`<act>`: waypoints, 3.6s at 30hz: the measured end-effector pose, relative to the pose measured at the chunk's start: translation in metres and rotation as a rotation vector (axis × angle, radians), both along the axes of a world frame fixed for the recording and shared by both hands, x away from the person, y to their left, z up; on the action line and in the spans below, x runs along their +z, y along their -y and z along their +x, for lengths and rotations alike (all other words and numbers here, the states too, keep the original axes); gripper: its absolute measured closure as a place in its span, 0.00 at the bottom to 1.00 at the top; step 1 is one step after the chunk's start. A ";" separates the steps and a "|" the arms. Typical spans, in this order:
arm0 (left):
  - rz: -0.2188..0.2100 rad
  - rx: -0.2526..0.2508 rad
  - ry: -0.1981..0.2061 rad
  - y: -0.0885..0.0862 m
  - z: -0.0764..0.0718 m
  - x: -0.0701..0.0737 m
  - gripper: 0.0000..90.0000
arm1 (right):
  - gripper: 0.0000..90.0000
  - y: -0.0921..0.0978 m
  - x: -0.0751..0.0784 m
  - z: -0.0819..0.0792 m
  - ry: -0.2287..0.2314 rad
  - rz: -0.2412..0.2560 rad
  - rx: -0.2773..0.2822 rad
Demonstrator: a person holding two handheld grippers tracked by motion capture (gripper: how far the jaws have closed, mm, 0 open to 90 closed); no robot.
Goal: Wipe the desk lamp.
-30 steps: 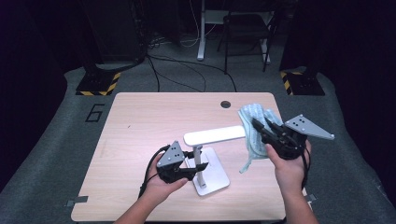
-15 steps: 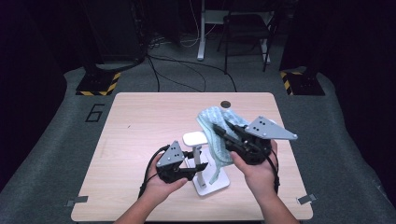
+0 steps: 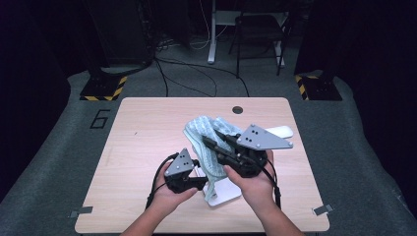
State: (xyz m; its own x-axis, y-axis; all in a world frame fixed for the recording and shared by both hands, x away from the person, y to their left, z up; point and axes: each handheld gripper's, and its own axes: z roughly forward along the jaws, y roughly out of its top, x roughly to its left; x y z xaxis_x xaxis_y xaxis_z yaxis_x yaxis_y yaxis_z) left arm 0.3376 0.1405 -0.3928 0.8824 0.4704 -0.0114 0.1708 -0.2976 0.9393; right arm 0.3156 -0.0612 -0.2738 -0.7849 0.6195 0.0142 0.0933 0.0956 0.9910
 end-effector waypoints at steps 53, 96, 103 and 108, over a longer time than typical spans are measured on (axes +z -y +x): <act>0.011 -0.004 0.001 -0.003 0.000 0.000 0.59 | 0.80 0.173 -0.045 0.031 -0.147 0.121 -0.465; -0.028 -0.002 -0.011 -0.047 0.001 -0.004 0.58 | 0.77 0.168 -0.179 -0.003 -0.166 0.011 -0.509; -0.030 0.000 -0.014 -0.047 0.001 -0.004 0.58 | 0.76 0.166 -0.209 -0.001 -0.241 -0.049 -0.476; -0.032 -0.001 -0.020 -0.045 0.003 -0.004 0.58 | 0.76 0.160 -0.216 0.003 -0.249 -0.102 -0.471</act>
State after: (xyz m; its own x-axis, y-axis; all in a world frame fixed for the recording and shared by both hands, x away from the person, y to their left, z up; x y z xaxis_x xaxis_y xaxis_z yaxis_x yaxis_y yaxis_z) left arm 0.3402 0.1857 -0.3971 0.8823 0.4687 -0.0436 0.1890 -0.2680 0.9447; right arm 0.3184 -0.2214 -0.4898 -0.4026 0.9114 0.0857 0.3803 0.0814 0.9213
